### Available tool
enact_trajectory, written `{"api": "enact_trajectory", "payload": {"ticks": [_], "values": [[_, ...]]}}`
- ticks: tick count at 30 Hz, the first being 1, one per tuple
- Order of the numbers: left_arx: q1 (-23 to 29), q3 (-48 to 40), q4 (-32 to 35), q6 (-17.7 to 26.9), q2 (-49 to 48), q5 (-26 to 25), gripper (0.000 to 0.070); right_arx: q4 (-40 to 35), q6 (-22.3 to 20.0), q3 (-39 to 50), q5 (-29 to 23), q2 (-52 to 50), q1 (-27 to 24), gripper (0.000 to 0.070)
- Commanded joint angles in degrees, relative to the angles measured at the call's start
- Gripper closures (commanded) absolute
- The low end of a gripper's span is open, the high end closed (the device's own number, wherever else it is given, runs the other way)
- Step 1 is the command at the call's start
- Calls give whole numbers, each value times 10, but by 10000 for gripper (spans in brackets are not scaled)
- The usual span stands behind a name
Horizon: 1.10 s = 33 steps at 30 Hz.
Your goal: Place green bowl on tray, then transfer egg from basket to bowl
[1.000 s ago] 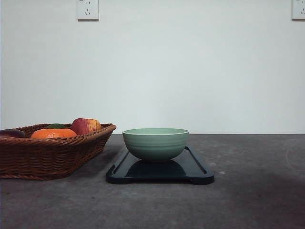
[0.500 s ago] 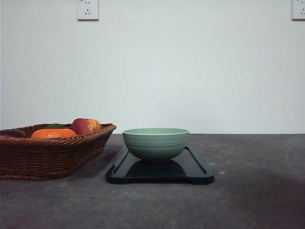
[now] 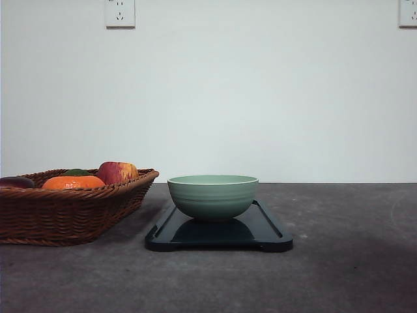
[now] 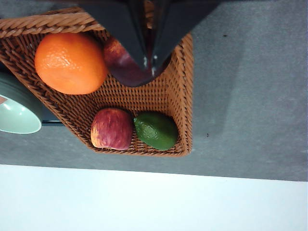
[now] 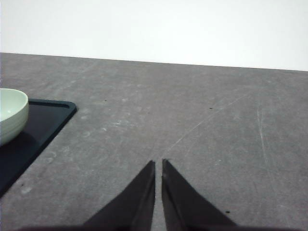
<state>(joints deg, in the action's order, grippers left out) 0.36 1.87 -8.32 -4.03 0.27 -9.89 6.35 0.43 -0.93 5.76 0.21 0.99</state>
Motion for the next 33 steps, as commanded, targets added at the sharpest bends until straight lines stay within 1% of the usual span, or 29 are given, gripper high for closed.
{"api": "enact_trajectory", "payload": {"ticks": [1, 33], "values": [[1, -11, 6, 4, 0, 0, 700, -7, 7, 2, -2, 0, 0, 683], [1, -11, 6, 4, 0, 0, 700, -7, 7, 2, -2, 0, 0, 683]]}}
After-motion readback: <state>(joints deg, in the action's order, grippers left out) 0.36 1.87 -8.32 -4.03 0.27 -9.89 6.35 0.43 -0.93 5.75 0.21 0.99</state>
